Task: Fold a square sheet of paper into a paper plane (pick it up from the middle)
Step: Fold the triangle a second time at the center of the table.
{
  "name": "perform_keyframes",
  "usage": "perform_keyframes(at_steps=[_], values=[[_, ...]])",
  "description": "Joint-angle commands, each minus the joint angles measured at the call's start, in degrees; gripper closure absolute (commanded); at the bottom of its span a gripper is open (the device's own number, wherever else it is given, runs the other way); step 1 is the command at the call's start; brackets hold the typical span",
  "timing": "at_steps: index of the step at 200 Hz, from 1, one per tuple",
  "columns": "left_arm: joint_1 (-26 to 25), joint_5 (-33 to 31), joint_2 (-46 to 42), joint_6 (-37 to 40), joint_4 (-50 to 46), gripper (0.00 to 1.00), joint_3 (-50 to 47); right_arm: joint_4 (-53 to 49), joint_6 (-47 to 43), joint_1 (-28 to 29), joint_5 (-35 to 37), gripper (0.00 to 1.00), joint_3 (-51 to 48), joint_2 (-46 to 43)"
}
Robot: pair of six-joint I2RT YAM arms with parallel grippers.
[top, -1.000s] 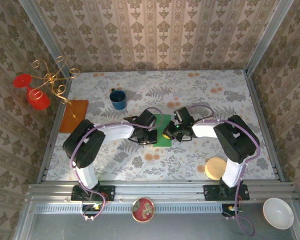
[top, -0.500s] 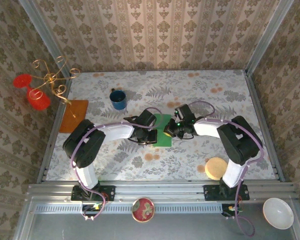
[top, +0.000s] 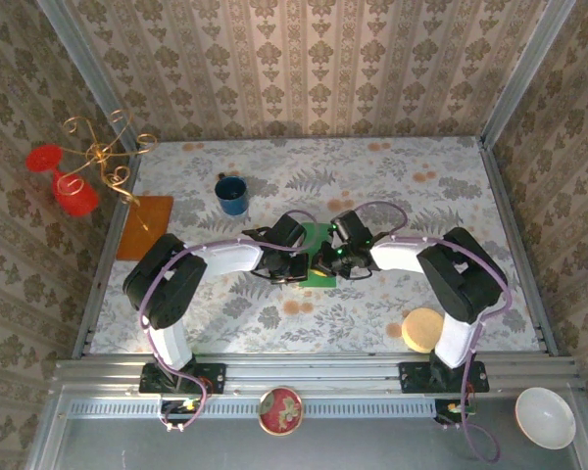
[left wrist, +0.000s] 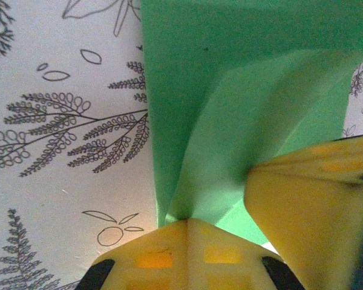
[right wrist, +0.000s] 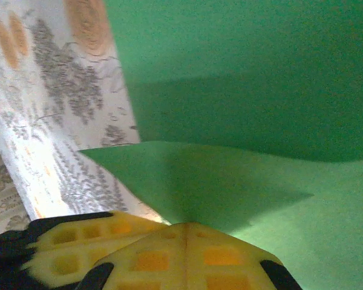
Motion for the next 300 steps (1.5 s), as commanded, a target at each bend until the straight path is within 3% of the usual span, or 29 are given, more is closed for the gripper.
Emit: perform_keyframes(at_steps=[1, 98, 215, 300], values=[[0.3, -0.5, 1.7, -0.7, -3.9, 0.99, -1.4, 0.1, -1.2, 0.1, -0.9, 1.0, 1.5, 1.9], [0.4, 2.2, -4.5, 0.3, -1.1, 0.98, 0.0, -3.2, -1.5, -0.2, 2.4, 1.0, 0.8, 4.2], [1.5, 8.5, 0.4, -2.2, 4.9, 0.99, -3.9, -2.9, -0.8, -0.4, 1.8, 1.0, 0.4, 4.7], [1.3, 3.7, -6.1, 1.8, -6.8, 1.0, -8.8, -4.8, -0.7, -0.5, 2.6, 1.0, 0.9, 5.5]])
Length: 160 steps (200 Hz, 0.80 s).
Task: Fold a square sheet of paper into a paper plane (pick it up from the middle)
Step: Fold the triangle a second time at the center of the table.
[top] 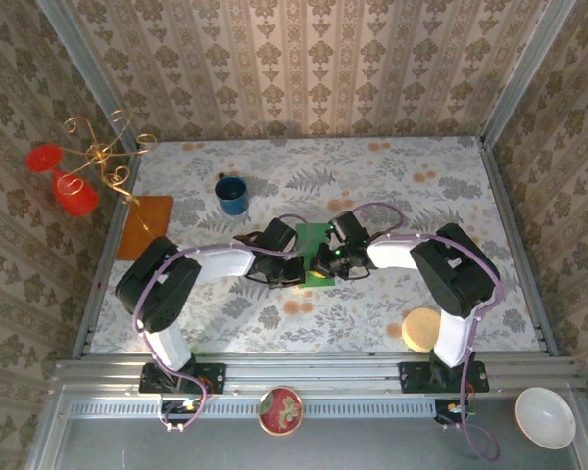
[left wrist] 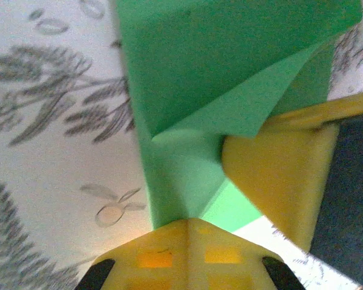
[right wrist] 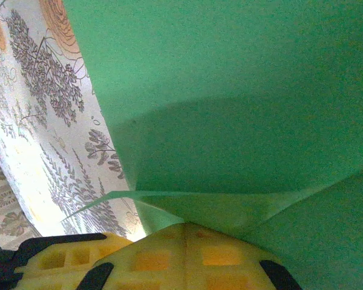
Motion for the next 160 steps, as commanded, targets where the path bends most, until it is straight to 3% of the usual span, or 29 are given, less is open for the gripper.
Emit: perform_keyframes(at_steps=[1, 28, 50, 160], values=[[-0.5, -2.1, -3.0, 2.2, -11.4, 1.0, -2.6, -4.7, 0.1, -0.4, 3.5, 1.0, -0.4, 2.8], [1.6, -2.3, -7.7, 2.8, -12.5, 0.99, 1.1, -4.4, 0.2, -0.4, 3.1, 1.0, -0.4, 2.6], [2.8, -1.0, -9.1, 0.8, -6.3, 0.99, 2.2, -4.2, 0.2, -0.4, 2.7, 1.0, -0.2, 2.7], [0.7, 2.2, 1.5, -3.7, 1.9, 1.0, 2.1, -1.0, 1.6, -0.7, -0.1, 1.0, -0.7, 2.7]])
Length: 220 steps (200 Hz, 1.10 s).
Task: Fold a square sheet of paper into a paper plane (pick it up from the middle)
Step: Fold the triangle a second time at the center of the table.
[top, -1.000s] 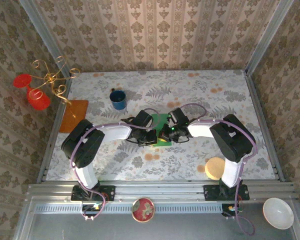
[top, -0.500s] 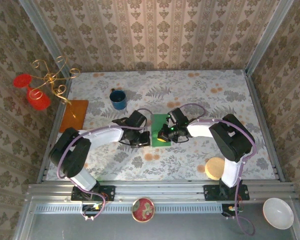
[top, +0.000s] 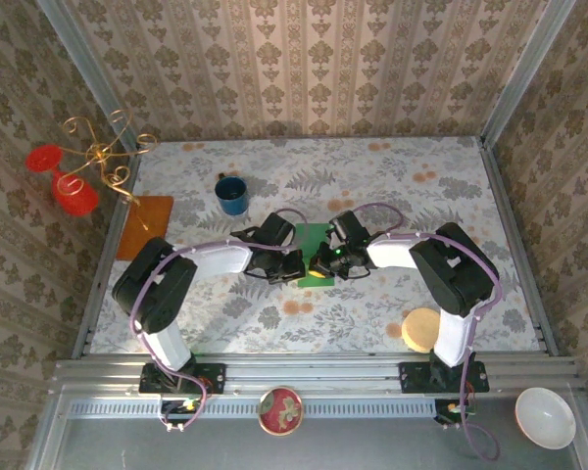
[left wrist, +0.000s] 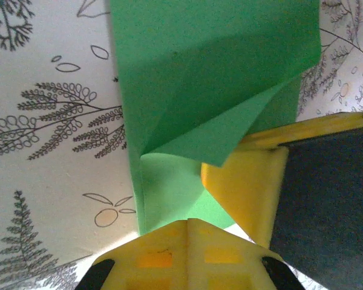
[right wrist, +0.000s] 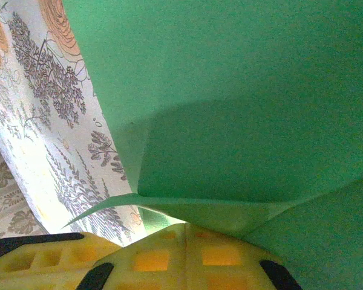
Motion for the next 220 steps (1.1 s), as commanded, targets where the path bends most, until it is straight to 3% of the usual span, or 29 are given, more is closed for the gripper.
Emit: perform_keyframes(at_steps=[1, 68, 185, 220], values=[[-0.6, 1.0, 1.4, -1.2, 0.9, 1.0, 0.1, -1.5, 0.4, -0.4, 1.3, 1.0, -0.8, 2.3], [-0.5, -5.4, 3.1, -2.9, -8.7, 1.0, -1.4, -5.8, -7.7, -0.9, 2.6, 1.0, 3.1, 0.9], [-0.1, -4.2, 2.9, -5.4, -8.0, 1.0, -5.3, -8.0, -18.5, -11.6, 3.6, 1.0, 8.6, 5.7], [0.0, -3.9, 2.8, -4.8, -7.9, 1.0, -4.4, -8.9, -19.9, -12.2, 3.8, 1.0, 8.6, -1.0]])
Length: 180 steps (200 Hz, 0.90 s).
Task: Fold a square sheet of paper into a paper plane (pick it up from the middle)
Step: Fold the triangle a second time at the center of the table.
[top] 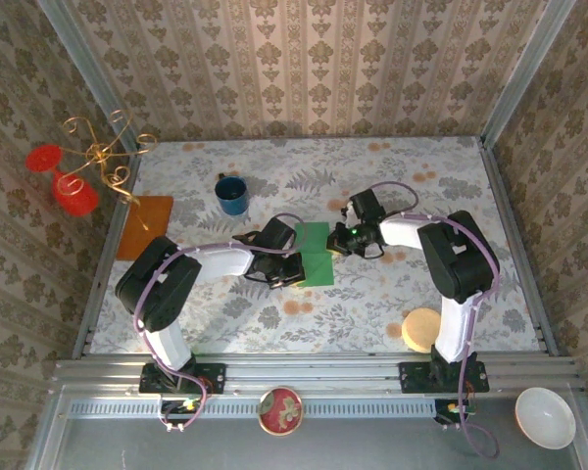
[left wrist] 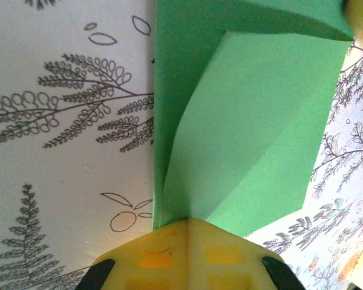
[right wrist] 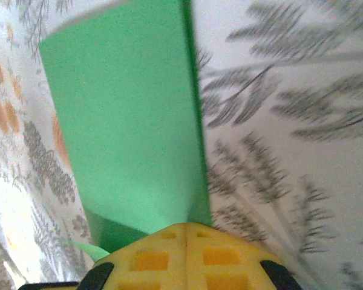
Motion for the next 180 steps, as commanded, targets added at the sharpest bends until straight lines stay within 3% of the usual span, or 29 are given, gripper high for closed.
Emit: perform_keyframes(at_steps=[1, 46, 92, 180], values=[[0.4, -2.8, 1.8, 0.0, -9.4, 1.0, -2.4, -1.8, -2.7, -1.0, 3.2, 1.0, 0.3, -5.1], [0.6, -2.7, 1.8, 0.2, -9.0, 1.0, -2.2, -2.8, -1.2, 4.2, 5.0, 1.0, -5.7, -11.8], [0.5, -2.6, 1.7, 0.1, -8.6, 1.0, -2.6, 2.3, 4.8, 10.9, 2.4, 1.0, -8.0, -9.3], [0.5, -2.2, 1.5, 0.2, -8.1, 1.0, -3.1, 3.1, 5.3, 13.7, 1.4, 1.0, -4.6, -3.7]])
